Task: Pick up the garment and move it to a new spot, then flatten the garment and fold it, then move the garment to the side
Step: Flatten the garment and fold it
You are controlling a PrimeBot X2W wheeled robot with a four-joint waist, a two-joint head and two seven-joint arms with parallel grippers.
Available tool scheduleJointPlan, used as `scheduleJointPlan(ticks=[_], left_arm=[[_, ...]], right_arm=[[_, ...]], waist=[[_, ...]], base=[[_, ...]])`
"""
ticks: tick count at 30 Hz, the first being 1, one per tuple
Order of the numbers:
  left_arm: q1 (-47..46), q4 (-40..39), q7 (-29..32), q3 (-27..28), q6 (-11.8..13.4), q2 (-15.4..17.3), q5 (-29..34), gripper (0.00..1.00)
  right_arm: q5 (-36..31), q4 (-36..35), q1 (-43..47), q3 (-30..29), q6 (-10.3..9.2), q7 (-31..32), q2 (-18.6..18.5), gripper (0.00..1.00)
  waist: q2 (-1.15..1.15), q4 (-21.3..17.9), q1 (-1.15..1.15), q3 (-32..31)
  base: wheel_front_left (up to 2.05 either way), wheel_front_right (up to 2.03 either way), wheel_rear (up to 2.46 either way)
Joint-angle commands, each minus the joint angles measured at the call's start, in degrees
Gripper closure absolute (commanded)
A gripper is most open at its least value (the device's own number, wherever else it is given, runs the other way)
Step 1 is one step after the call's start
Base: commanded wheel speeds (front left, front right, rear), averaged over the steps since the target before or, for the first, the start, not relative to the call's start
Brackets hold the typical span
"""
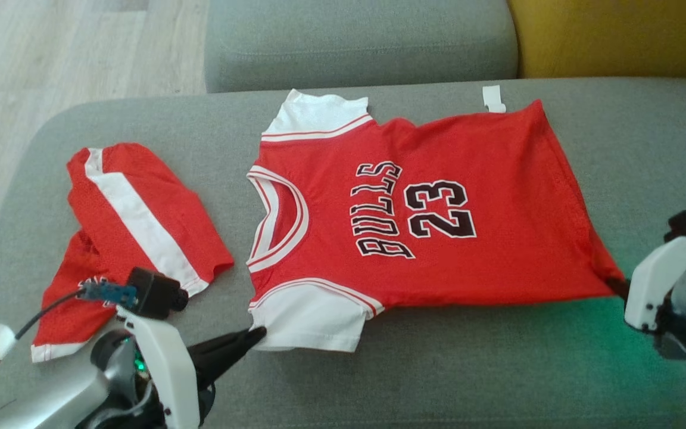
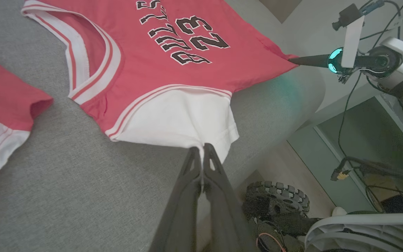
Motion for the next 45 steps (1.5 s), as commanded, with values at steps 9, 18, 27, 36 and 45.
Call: scheduleJointPlan(ticks=[9, 18, 27, 36, 45], left_arm=[[-9.7, 0.0, -0.2, 6.1, 0.1, 2.2, 1.6, 1.00], [-19.6, 6.7, 2.7, 6.3, -2.0, 0.2, 4.3, 1.00], [-27.8, 13.6, 4.9, 2.9, -2.8, -2.5, 5.8, 1.00], [-34.5, 20.7, -1.4, 0.5, -2.8, -4.9, 7.5, 0.00], [-32.5, 29.3, -23.2, 9.8, -1.9, -13.1, 6.1, 0.00]], right_arm=[[-4.9, -7.6, -5.7, -5.8, -0.04, 3.1, -0.4, 1.00], [-13.6, -8.8, -12.6, -9.6, -0.04, 6.6, 1.7, 1.00], [-19.1, -7.0, -17.7, -10.4, -0.04, 6.5, 3.6, 1.00], [-22.6, -4.4, -22.0, -9.2, -0.04, 1.1, 3.9, 0.00], [-22.5, -6.2, -20.7, -11.0, -0.04, -28.1, 9.4, 0.00]], waist=[[0.00, -0.3, 0.01, 5.7], [0.00, 0.3, 0.01, 12.6], [0.00, 1.0, 0.01, 17.3], [0.00, 1.2, 0.01, 19.7], [0.00, 0.9, 0.01, 15.4]], base=[[0.00, 0.00, 0.00], [0.00, 0.00, 0.00], [0.00, 0.00, 0.00], [0.00, 0.00, 0.00], [0.00, 0.00, 0.00]])
